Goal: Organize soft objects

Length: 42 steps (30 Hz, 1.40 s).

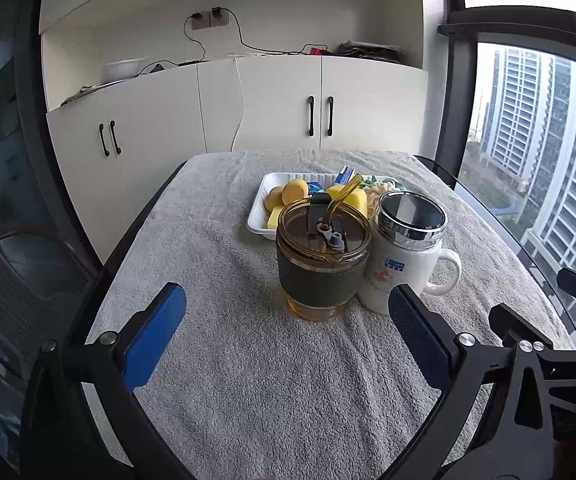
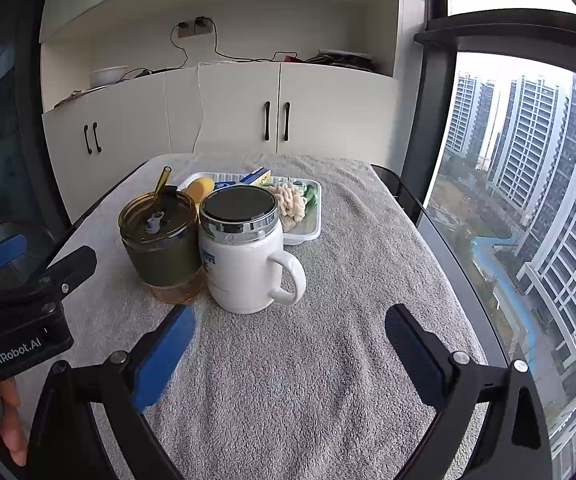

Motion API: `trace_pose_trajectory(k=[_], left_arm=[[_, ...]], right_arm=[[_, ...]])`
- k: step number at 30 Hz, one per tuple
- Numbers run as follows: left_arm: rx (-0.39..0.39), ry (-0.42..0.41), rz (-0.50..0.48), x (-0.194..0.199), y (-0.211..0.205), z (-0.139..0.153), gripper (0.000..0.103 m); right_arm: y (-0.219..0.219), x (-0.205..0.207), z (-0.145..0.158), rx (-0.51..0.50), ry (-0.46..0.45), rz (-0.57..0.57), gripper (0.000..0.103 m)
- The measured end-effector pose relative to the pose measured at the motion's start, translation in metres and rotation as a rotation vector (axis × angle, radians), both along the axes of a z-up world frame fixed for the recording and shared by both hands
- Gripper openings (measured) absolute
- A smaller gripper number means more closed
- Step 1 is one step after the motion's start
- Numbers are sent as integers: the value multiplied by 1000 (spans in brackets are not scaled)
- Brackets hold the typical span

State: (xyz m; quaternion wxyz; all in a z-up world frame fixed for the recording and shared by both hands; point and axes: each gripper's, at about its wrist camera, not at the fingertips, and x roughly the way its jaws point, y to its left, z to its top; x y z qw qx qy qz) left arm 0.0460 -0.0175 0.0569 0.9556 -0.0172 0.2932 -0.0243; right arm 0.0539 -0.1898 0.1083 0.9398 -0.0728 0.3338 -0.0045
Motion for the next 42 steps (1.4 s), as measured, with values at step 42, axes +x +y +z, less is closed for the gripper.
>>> trace_pose_trajectory(k=[42], left_arm=[[-3,23,-13,3,-1,-6,103]], right_arm=[[1,3,-4,-5,8,2,99]])
